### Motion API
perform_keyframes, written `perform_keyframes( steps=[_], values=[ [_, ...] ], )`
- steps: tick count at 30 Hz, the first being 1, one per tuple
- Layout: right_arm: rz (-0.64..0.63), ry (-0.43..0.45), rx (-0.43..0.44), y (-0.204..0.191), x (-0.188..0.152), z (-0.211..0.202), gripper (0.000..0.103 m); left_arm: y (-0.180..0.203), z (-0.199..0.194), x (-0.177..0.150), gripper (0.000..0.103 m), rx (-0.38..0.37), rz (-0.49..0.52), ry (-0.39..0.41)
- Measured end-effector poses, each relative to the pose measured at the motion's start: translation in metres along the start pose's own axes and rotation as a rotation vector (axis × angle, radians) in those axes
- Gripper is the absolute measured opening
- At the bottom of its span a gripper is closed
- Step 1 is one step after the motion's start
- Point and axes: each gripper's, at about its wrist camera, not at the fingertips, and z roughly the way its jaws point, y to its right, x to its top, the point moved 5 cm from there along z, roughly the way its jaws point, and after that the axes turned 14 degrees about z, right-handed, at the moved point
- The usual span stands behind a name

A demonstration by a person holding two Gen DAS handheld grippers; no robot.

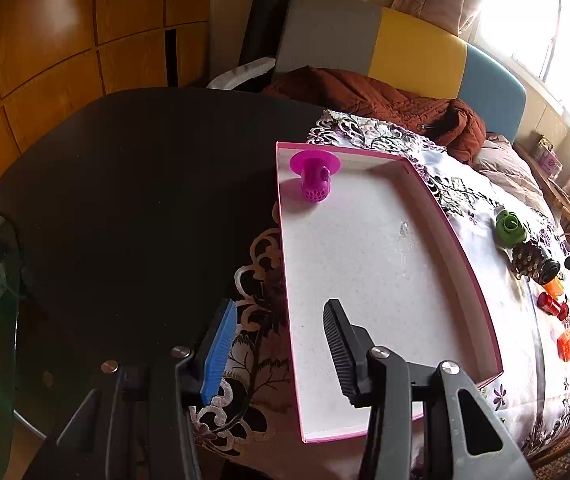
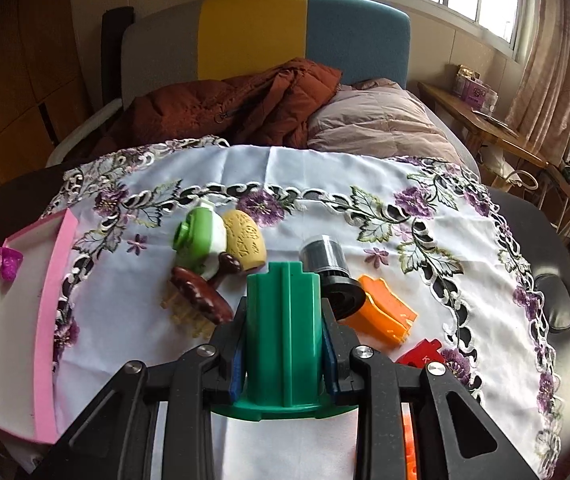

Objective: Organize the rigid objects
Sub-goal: 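Carry the green stand into the tray and release it with the right gripper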

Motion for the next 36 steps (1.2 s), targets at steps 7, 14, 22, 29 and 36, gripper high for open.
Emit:
perform_keyframes(
  steps=[7,14,22,29,36],
  values=[
    [-0.068,-0.029,0.179,-0.067,-0.01,-0.019,0.03,-0.004,0.004,-0.003,0.045,-0.005,-0.014,-0.005],
    [-0.212,-0.137,0.388,-0.176,-0.051,-0.026,0.03,-0.023,0.007,-0.013,0.045,0.005,-0.06,-0.023],
    [-0.347,-0.283,0.506,-0.284,-0.108,-0.008,0.03,-0.051,0.008,-0.023,0.045,0.023,-0.113,-0.022],
    [-0.338,-0.362,0.472,-0.34,-0.117,0.034,0.031,-0.062,0.015,-0.028,0.045,0.021,-0.134,-0.036],
    [-0.328,-0.399,0.462,-0.351,-0.127,0.048,0.039,-0.067,0.018,-0.031,0.045,0.023,-0.144,-0.039]
  ],
)
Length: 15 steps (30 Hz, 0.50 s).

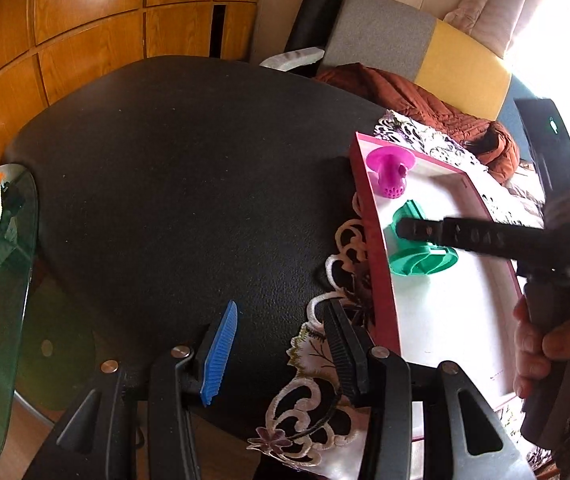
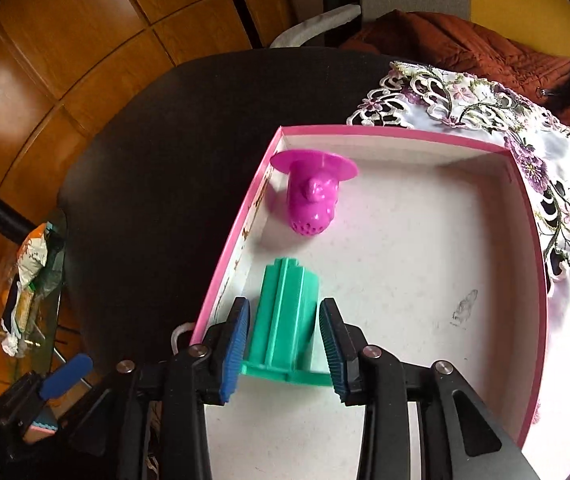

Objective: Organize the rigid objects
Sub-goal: 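Carry the green stand into the tray and release it with the right gripper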

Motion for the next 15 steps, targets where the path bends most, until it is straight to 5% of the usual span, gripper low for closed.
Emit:
perform_keyframes(
  steps=[10,15],
  values=[
    [0.035,0.112,0.035,0.009,-0.009,-0.045,0.066,0.006,-0.008,0.005,0.045,0.018,0.012,0.027],
    [0.029,0.162,0.003,0.017,-0.018,-0.063,0.071,0.014,-0.016,0.007,0.045,0.024,0.035,0.036]
  ],
)
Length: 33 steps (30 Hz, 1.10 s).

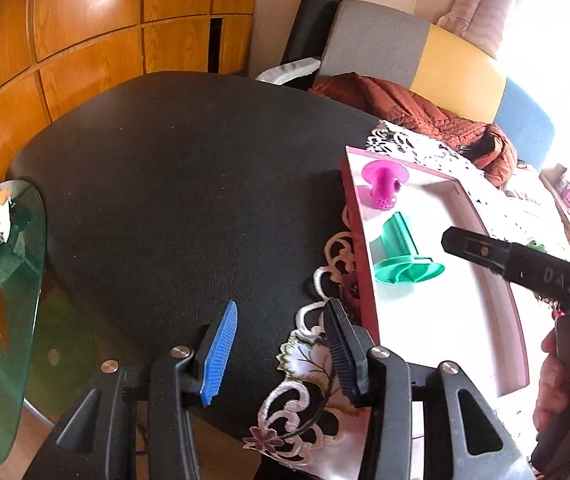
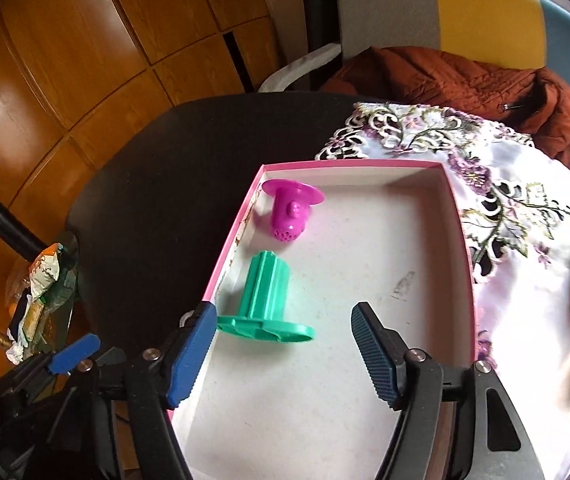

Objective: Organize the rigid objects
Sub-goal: 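Carry the green stand into the tray and release it with the right gripper, then move the left tool to the orange cube cluster and grasp it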

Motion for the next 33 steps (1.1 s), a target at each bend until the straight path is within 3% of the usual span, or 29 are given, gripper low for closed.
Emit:
perform_keyframes(
  steps=[10,18,25,33],
  values=[
    [-0.023,0.122,-0.06,0.027,-0.009,-0.045,0.081,0.02,-0.014,0.007,0.045,-0.003,0.074,0.036],
    [0.035,0.197,-0.13,0.085,-0.007,-0.088,0.083,0.041,-0.019,0.011,0.045,-0.028,0.118,0.04],
    [0.144,0.284,-0.245,0.161,0.002,-0.143,0.083,0.067,-0.018,0.018,0.049,-0.083,0.147,0.025],
    [0.437,0.449,-0.458,0.295,-0.005,-0.24,0.088,0.134,-0.019,0.033,0.05,-0.258,0.286,0.025]
  ],
)
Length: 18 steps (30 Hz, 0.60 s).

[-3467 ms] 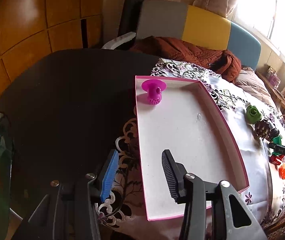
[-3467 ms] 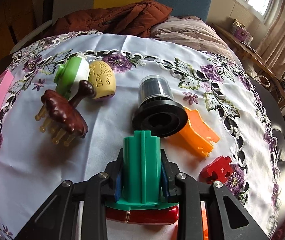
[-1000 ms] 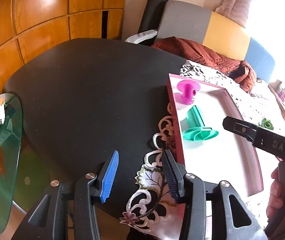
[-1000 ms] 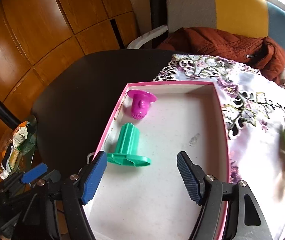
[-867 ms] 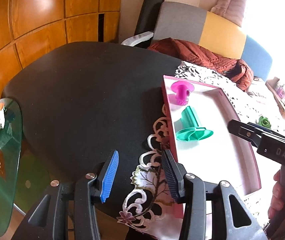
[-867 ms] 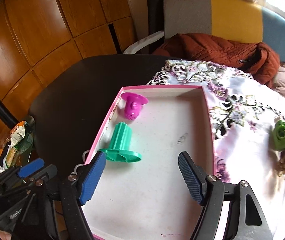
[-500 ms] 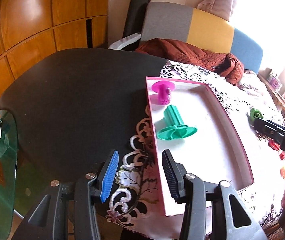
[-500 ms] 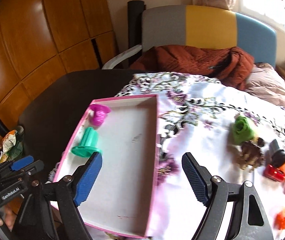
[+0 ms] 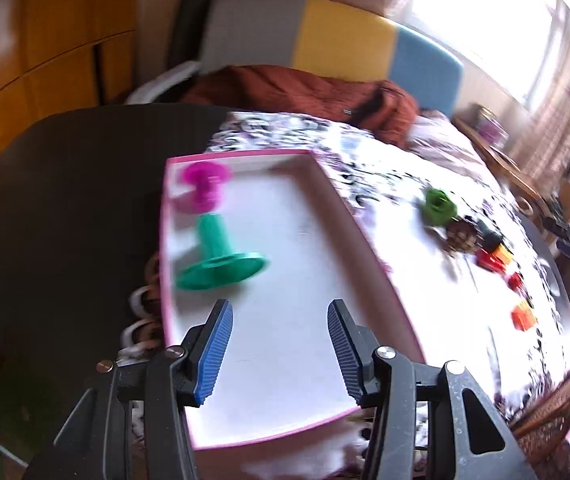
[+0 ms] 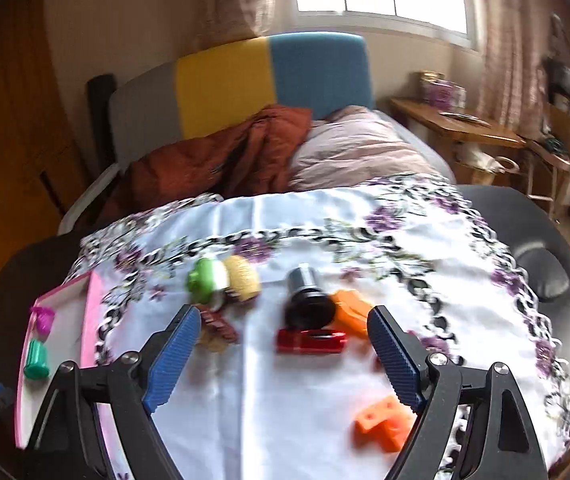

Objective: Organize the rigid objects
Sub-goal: 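Move the left tool to the orange cube cluster and grasp it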

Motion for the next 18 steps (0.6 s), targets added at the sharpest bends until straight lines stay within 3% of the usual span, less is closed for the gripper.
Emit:
perform_keyframes(
  steps=[6,9,10,12,16,18],
  values=[
    [0.257,0.083,-0.178,0.109,0.026,0.0,0.09,0.079,0.02,0.023,0.05,-0.149,0.19,-0.01],
    [0.436,0.124,-0.158,0.147,0.022,-0.003,0.09,0.124,0.033,0.031,0.05,-0.232,0.285,-0.031],
    [0.464,0.128,-0.173,0.153,0.02,-0.003,0.09,0.14,0.036,0.033,0.05,-0.262,0.325,-0.031],
    [0.526,0.155,-0.121,0.16,0.021,-0.009,0.09,0.171,0.044,0.035,0.05,-0.322,0.393,-0.041],
    [0.539,0.171,-0.093,0.16,0.02,-0.013,0.09,0.22,0.063,0.039,0.05,-0.414,0.462,-0.078],
    [0.526,0.168,-0.093,0.158,0.021,-0.011,0.09,0.246,0.072,0.044,0.056,-0.456,0.509,-0.08]
  ],
)
